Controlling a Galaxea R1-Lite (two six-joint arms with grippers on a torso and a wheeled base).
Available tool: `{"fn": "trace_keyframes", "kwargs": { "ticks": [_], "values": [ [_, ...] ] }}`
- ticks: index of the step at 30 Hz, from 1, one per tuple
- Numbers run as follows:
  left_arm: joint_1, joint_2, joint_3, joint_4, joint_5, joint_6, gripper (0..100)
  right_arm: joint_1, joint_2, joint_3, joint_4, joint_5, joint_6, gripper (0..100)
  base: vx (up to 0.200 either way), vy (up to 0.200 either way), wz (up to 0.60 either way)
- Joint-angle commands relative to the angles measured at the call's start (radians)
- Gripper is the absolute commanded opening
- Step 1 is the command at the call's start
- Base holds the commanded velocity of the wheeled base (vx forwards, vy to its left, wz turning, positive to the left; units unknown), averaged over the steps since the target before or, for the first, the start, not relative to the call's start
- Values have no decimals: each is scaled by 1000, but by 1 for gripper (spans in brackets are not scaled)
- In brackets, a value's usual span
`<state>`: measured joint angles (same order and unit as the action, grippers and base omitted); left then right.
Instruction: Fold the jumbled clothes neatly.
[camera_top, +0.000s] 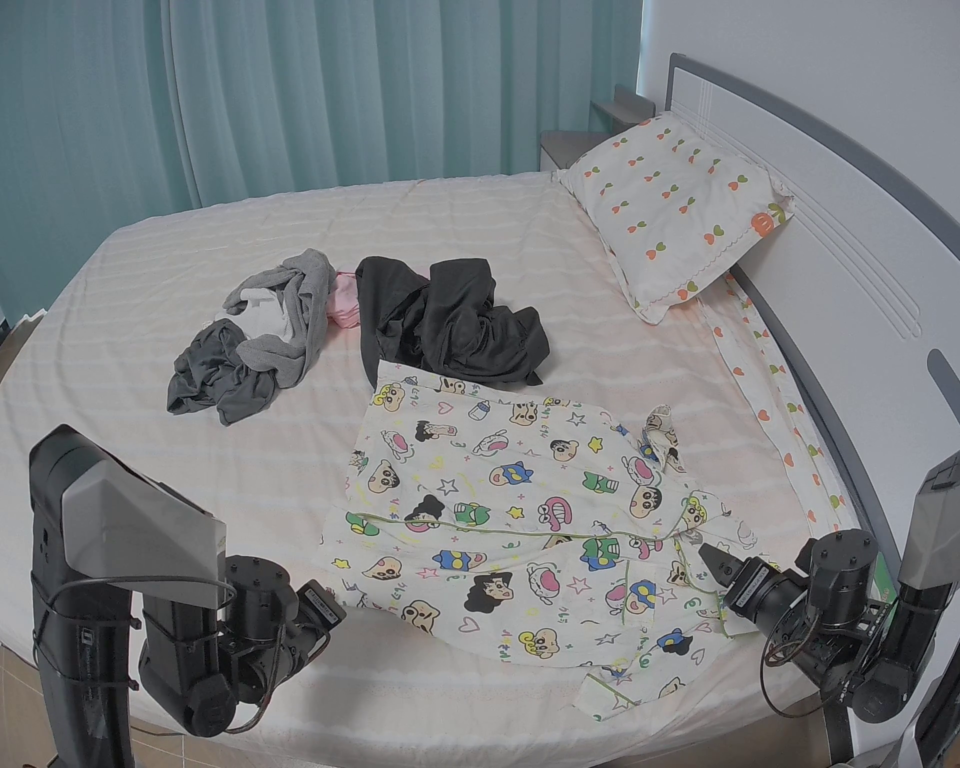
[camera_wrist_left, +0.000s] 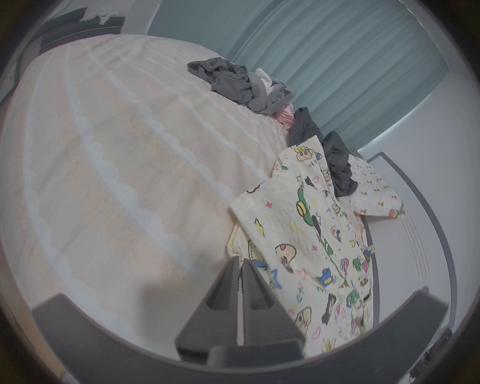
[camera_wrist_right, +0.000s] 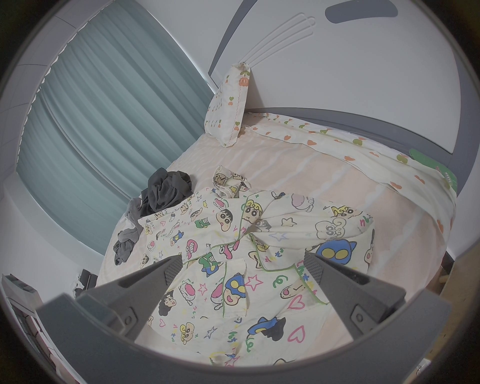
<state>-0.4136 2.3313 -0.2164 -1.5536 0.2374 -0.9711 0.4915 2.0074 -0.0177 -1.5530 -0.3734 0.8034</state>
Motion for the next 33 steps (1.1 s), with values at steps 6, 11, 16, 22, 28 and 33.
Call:
{"fn": "trace_keyframes", "kwargs": {
  "ticks": [6,11,16,22,28,33],
  "values": [
    [-1,-84,167,-6,-46,92,0,-1,1,18,-15,-1,0,100,0,0,0],
    [4,-82,160,-6,-75,101,0,-1,1,18,-15,-1,0,100,0,0,0],
    [9,-73,173,-6,-78,98,0,-1,1,18,-15,-2,2,100,0,0,0],
    [49,-79,209,-5,-102,109,0,1,1,18,-13,-1,5,100,0,0,0],
    [65,-73,126,-6,-122,120,0,6,4,18,-13,-1,7,100,0,0,0],
    [62,-75,43,-6,-125,134,100,24,4,18,-13,-2,7,100,0,0,0]
  ]
}}
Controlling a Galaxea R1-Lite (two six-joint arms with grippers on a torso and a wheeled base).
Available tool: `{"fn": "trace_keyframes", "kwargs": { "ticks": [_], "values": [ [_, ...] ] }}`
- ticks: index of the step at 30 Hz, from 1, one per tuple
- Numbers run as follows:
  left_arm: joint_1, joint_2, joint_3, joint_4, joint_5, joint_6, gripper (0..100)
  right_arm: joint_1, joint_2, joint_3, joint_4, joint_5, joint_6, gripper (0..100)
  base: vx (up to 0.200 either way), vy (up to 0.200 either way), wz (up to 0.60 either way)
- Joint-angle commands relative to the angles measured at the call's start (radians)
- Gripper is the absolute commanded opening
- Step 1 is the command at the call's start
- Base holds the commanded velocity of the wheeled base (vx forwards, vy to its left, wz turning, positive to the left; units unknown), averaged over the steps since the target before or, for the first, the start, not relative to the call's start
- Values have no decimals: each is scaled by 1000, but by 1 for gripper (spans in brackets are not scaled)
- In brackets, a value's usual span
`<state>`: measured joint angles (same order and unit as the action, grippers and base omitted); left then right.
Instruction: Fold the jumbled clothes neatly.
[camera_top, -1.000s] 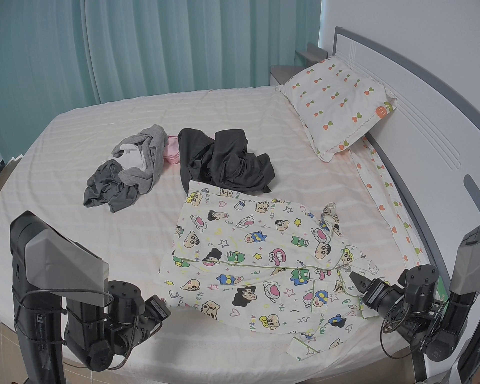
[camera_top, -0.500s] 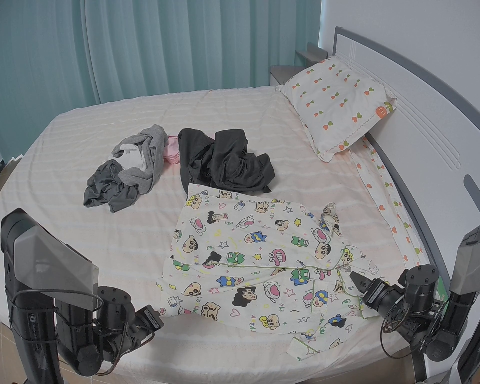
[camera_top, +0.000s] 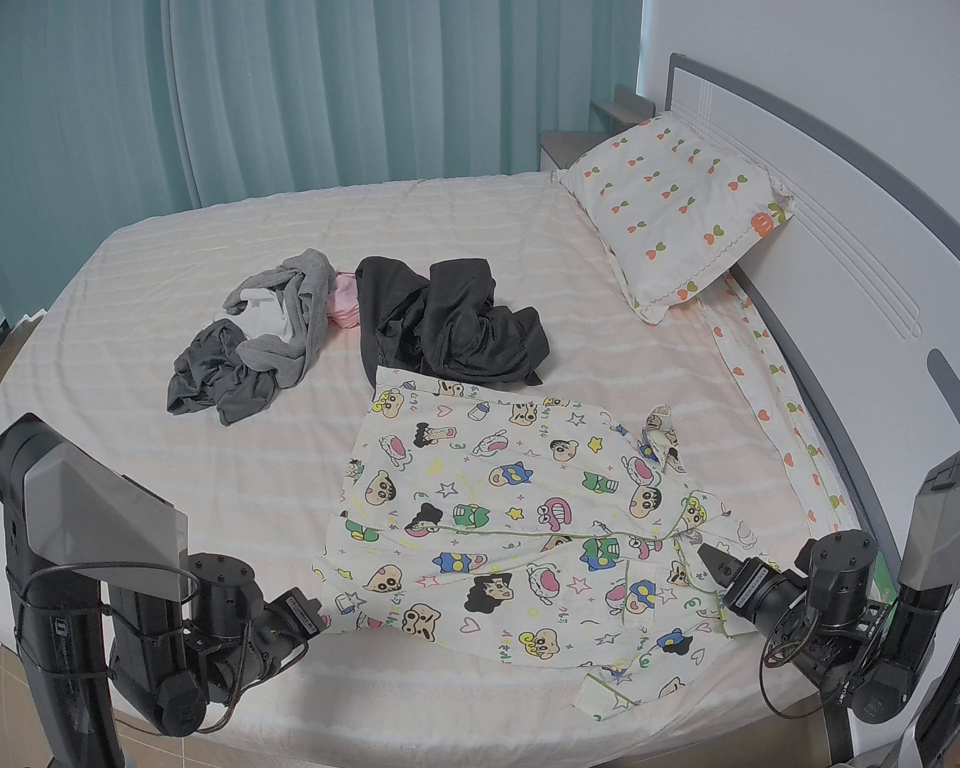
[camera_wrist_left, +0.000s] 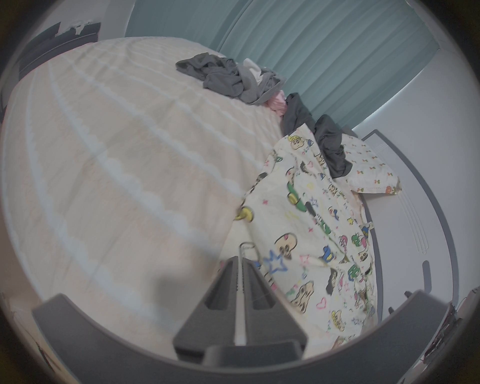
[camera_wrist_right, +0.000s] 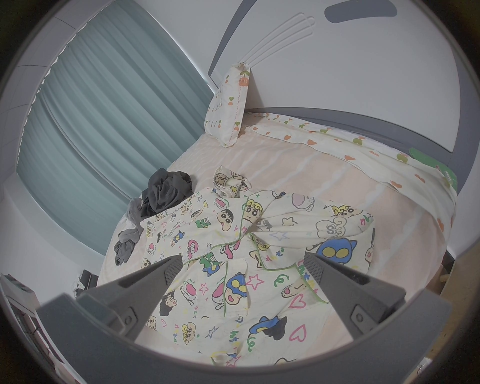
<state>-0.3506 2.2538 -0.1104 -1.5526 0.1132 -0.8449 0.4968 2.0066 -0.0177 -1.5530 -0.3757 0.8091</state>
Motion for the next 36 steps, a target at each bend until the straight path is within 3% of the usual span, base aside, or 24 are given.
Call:
{"fn": "trace_keyframes", "kwargs": {
  "ticks": [1,7,12,19,20,30,36],
  "values": [
    [1,4,-81,-8,-1,10,100,32,12,18,-13,-2,2,100,0,0,0],
    [-13,55,-199,28,-3,32,100,60,32,18,-13,-35,8,100,0,0,0],
    [-24,78,-322,138,-3,59,100,77,38,18,-13,-40,8,100,0,0,0],
    [-31,76,-388,209,5,61,100,89,37,18,-15,-40,8,100,0,0,0],
    [-31,75,-391,220,6,61,0,89,35,18,-15,-40,8,100,0,0,0],
    [-67,-2,-264,258,20,66,0,88,35,18,-15,-40,8,100,0,0,0],
    [-50,-74,-155,256,20,132,0,88,32,18,-15,-40,8,100,0,0,0]
  ]
}}
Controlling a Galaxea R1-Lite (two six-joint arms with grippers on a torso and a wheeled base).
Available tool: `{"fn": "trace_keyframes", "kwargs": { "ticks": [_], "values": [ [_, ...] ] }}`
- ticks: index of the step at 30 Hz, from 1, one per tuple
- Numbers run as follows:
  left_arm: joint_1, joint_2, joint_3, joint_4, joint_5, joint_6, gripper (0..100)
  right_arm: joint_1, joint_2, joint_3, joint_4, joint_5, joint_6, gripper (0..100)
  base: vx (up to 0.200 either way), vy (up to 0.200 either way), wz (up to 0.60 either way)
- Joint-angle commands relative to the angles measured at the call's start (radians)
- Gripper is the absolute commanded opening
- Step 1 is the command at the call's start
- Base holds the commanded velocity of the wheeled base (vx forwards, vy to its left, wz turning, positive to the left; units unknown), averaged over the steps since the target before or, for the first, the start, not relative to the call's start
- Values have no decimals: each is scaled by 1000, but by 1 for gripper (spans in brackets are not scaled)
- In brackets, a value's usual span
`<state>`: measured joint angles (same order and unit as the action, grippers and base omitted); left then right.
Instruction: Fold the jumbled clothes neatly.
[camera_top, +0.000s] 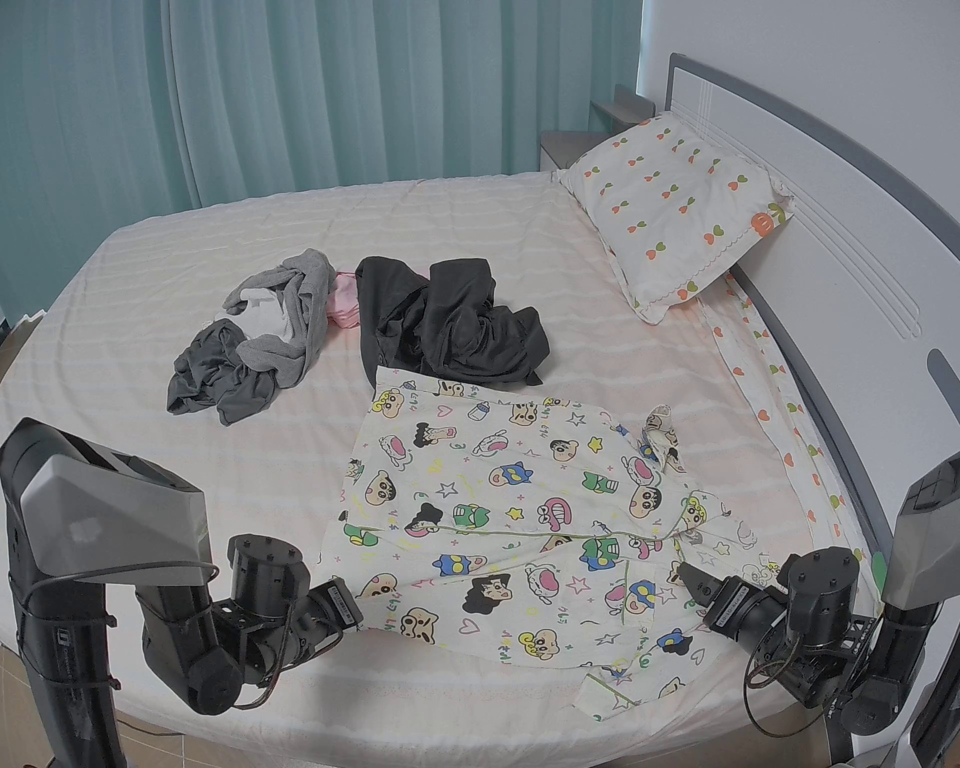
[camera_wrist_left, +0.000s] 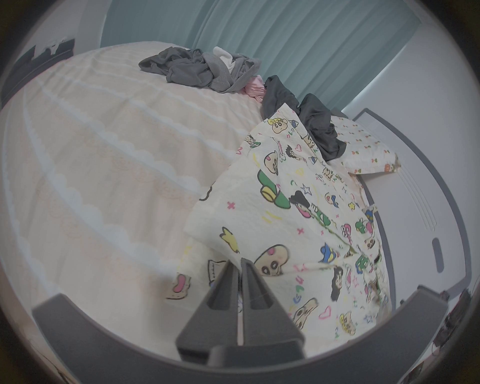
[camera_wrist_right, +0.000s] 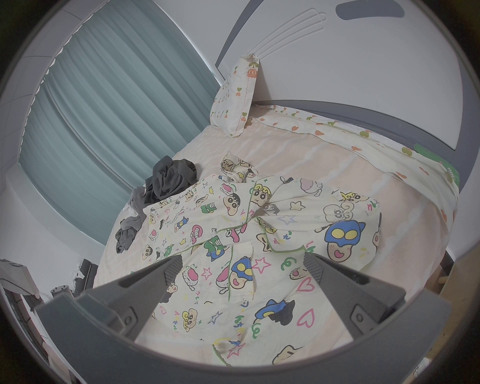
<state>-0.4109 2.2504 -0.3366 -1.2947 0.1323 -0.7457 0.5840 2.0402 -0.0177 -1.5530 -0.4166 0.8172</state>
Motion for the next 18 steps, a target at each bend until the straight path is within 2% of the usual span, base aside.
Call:
{"fn": "trace_keyframes", "kwargs": {
  "ticks": [1,3,10,18],
  "values": [
    [17,-86,88,-2,1,42,0,0,-2,18,-15,1,0,100,0,0,0],
    [18,-103,108,-2,1,48,0,0,-2,18,-15,1,0,100,0,0,0],
    [18,-158,217,-2,-10,163,0,-3,0,18,-13,1,0,100,0,0,0],
    [20,-149,209,-3,-62,175,0,-4,-2,18,-13,1,0,100,0,0,0]
  ]
}}
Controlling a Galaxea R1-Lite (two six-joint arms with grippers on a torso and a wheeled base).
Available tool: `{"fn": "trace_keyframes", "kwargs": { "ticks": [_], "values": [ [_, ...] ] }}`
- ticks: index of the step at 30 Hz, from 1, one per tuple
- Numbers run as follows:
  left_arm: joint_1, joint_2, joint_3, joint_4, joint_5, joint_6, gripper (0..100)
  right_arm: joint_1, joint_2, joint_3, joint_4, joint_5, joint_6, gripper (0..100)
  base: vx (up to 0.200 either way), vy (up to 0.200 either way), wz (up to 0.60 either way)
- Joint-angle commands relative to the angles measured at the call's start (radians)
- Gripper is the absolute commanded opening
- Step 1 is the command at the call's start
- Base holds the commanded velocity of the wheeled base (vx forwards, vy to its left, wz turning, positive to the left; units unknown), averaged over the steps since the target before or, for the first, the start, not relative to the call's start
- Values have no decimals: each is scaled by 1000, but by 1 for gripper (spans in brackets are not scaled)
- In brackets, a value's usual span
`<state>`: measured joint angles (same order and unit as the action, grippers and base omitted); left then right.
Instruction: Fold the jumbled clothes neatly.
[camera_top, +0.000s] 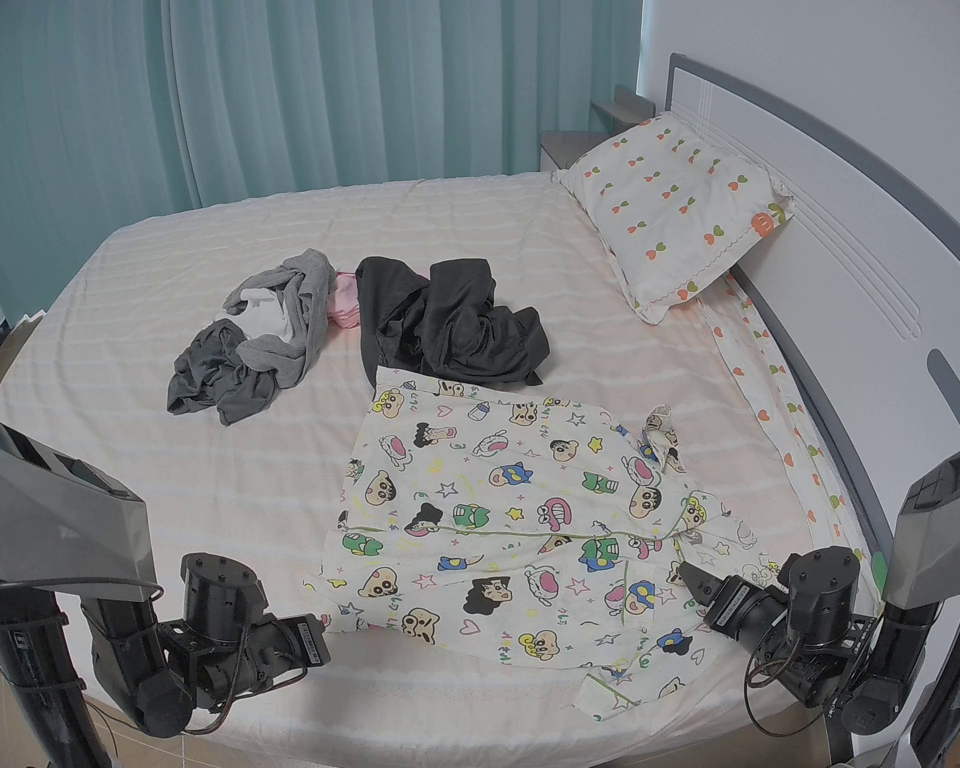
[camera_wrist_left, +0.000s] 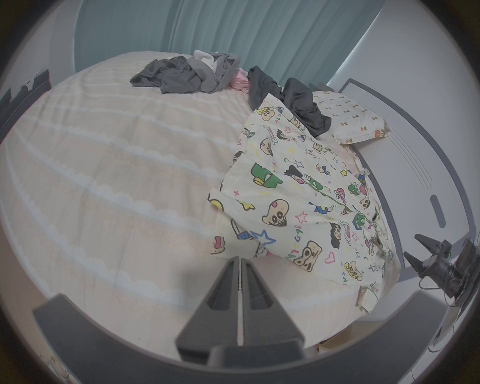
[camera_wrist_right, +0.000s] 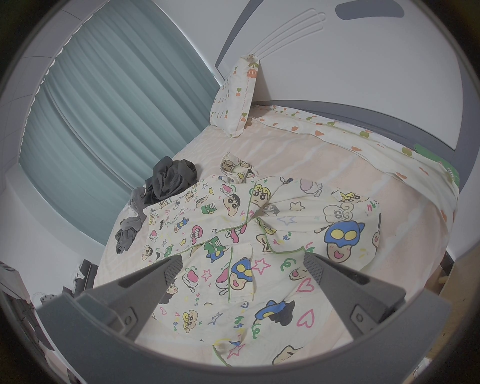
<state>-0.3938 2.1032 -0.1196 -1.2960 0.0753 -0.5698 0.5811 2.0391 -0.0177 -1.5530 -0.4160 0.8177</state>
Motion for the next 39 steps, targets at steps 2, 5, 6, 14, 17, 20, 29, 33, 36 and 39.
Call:
{"fn": "trace_keyframes", "kwargs": {
  "ticks": [2,5,6,14,17,20,29,33,36,39],
  "values": [
    [18,1,-38,-8,-5,-1,0,-1,1,18,-13,0,0,100,0,0,0],
    [66,4,-92,6,-5,7,100,-1,1,18,-13,0,0,100,0,0,0],
    [76,9,-101,9,-5,14,100,-1,0,18,-13,0,0,100,0,0,0],
    [191,75,-60,0,-278,183,100,-1,3,18,-13,0,1,100,0,0,0],
    [253,86,-25,-19,-420,370,100,-1,3,18,-13,0,1,100,0,0,0],
    [265,136,-32,-22,-439,481,100,-1,4,18,-13,0,1,100,0,0,0],
    [213,222,-118,-51,-439,493,100,-1,3,18,-13,0,14,100,0,0,0],
    [188,241,-147,-51,-437,493,100,-1,3,18,-13,0,14,100,0,0,0],
    [165,262,-173,-54,-420,493,100,-1,4,18,-13,0,14,100,0,0,0],
    [147,284,-201,-65,-391,493,0,0,6,18,-13,0,14,100,0,0,0]
  ]
}}
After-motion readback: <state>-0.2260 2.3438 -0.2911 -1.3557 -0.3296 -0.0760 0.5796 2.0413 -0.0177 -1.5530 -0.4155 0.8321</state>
